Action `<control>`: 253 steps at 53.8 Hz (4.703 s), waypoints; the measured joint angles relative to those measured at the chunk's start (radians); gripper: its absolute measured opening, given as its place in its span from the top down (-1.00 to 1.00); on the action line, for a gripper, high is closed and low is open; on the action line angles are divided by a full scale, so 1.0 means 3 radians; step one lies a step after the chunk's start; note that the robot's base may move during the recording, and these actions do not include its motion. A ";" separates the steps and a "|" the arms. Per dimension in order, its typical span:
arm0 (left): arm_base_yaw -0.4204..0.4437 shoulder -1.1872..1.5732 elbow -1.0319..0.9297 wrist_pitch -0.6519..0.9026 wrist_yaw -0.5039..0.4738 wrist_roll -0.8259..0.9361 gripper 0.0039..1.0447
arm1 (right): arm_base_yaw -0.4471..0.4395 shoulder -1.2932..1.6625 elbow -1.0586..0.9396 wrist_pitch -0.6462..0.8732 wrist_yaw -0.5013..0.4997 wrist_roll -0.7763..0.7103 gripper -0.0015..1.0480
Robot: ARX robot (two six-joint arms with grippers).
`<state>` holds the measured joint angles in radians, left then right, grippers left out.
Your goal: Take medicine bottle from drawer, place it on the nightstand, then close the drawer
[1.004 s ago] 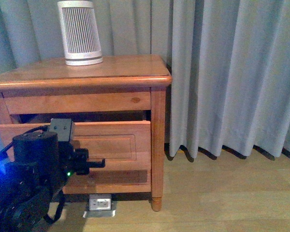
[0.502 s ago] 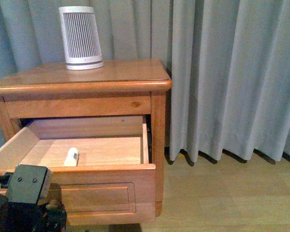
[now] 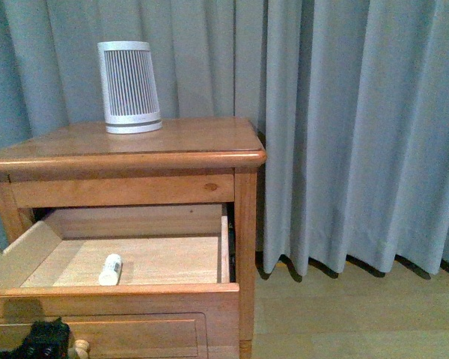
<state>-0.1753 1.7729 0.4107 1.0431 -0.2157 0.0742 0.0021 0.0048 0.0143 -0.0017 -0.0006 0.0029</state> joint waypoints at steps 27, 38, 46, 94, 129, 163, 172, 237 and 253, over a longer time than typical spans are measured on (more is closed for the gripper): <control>-0.0263 -0.4140 -0.0418 -0.2700 -0.0566 0.0226 -0.87 | 0.0000 0.0000 0.0000 0.0000 0.0000 0.0000 -0.87; -0.0790 -0.5194 -0.0783 -0.3396 -0.1174 0.0069 -0.87 | -0.0001 0.0000 0.0000 0.0000 0.0000 -0.0001 -0.87; -0.0778 -0.5323 -0.0987 -0.3633 -0.0987 -0.0214 -0.87 | -0.0001 0.0000 0.0000 0.0000 0.0000 0.0000 -0.87; 0.0563 -0.5889 -0.1335 -0.3473 0.0701 -0.0275 0.95 | 0.0000 0.0000 0.0000 0.0000 0.0001 0.0000 -0.87; 0.0567 -0.5890 -0.1335 -0.3473 0.0720 -0.0267 -0.48 | 0.0000 0.0000 0.0000 0.0000 0.0011 0.0000 -0.87; 0.0567 -0.5898 -0.1336 -0.3483 0.0697 -0.0262 -0.87 | 0.0212 0.0188 0.0009 0.0160 0.0612 0.0029 -0.87; 0.0567 -0.5898 -0.1336 -0.3483 0.0710 -0.0262 -0.87 | 0.0539 0.1961 0.0581 0.1113 0.1250 0.0258 -0.87; 0.0567 -0.5898 -0.1336 -0.3483 0.0708 -0.0262 -0.87 | 0.1147 0.6989 0.4219 0.0037 0.0983 0.1064 -0.87; 0.0567 -0.5898 -0.1336 -0.3483 0.0708 -0.0262 -0.87 | 0.1212 0.7406 0.4566 0.0066 0.0941 0.1067 -0.87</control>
<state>-0.0051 0.0036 0.0097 -0.0017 -0.0032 -0.0044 0.3656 2.2265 1.3842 0.0181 0.2817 0.3229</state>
